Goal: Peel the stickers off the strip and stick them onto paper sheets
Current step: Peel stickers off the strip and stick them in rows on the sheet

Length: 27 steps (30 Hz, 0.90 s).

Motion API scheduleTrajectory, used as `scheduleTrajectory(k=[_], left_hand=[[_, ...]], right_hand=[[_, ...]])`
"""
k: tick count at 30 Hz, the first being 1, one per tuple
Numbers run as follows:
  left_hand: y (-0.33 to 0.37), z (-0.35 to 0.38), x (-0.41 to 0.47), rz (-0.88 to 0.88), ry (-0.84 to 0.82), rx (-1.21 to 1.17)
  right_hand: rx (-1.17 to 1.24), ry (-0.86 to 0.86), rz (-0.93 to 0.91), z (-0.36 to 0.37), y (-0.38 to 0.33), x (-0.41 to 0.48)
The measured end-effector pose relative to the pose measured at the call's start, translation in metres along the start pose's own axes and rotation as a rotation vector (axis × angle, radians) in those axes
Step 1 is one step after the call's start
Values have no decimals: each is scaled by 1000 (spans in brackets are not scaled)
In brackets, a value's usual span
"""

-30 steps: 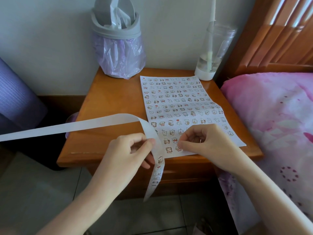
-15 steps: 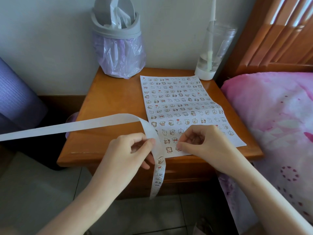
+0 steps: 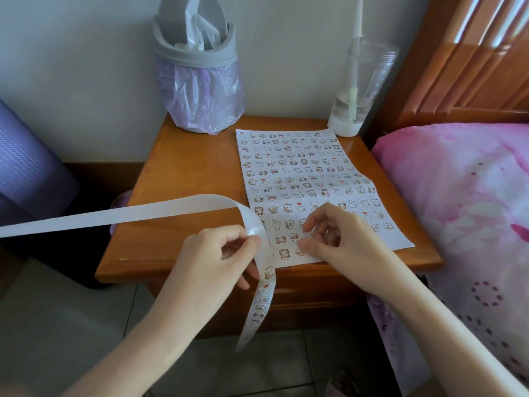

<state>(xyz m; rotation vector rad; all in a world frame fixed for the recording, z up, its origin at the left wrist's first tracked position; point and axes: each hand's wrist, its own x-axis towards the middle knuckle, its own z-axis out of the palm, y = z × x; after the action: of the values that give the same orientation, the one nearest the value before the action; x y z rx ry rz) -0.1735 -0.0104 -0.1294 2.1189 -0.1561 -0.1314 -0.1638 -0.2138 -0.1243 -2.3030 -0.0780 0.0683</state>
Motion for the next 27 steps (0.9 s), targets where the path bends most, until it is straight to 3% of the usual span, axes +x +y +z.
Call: scheduleTrajectory(k=[7, 12, 15, 18, 27], left_hand=[[0, 0, 0, -2, -13, -16], [7, -9, 1, -59, -57, -269], [15, -13, -2, -47, -70, -448], [17, -10, -4, -14, -83, -489], [25, -3, -7, -18, -125, -598]], right_hand=[[7, -20, -10, -1, -1, -2], [50, 56, -90, 1, -8, -9], [194, -1, -178, 1, -22, -20], [270, -59, -244, 2, -31, -29], [332, -1, -229, -1, -30, -29]])
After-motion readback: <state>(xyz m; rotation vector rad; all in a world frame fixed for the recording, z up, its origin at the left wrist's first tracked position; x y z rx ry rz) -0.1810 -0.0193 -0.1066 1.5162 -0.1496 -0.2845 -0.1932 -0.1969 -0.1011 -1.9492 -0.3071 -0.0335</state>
